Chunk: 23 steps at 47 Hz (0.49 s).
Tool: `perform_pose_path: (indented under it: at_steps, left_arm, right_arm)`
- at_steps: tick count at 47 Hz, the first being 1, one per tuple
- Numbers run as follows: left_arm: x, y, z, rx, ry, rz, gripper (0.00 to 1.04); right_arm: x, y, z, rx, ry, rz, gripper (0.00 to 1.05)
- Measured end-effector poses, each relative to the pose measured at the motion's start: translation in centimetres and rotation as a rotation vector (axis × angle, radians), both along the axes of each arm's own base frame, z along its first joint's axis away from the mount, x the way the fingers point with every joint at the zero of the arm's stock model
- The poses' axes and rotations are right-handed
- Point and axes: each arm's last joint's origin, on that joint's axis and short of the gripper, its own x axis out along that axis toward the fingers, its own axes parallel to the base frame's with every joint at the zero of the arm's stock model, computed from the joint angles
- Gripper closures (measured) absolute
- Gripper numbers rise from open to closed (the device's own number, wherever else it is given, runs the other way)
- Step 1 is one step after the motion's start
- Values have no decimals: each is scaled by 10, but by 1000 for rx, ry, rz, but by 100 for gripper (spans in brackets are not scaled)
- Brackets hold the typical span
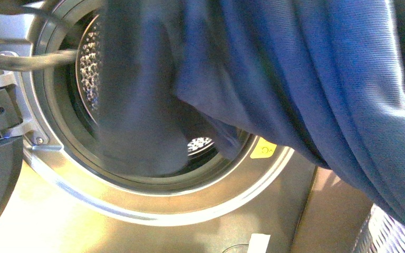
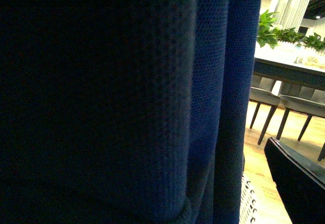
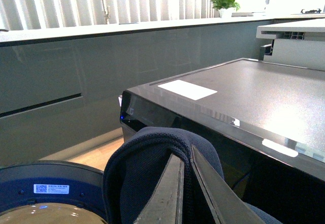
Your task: Put clothes into washing machine
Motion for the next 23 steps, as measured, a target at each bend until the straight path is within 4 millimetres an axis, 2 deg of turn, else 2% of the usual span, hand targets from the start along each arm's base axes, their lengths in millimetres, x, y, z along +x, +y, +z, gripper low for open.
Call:
perform_pose_path:
  at_steps: [10, 23]
  left_arm:
    - [-1, -25, 11, 13, -11, 30, 6]
    - [-2, -47, 20, 26, -40, 0, 6]
  right_arm:
    - [0, 0, 0, 0, 0, 0, 102]
    - [0, 0, 0, 0, 0, -1, 102]
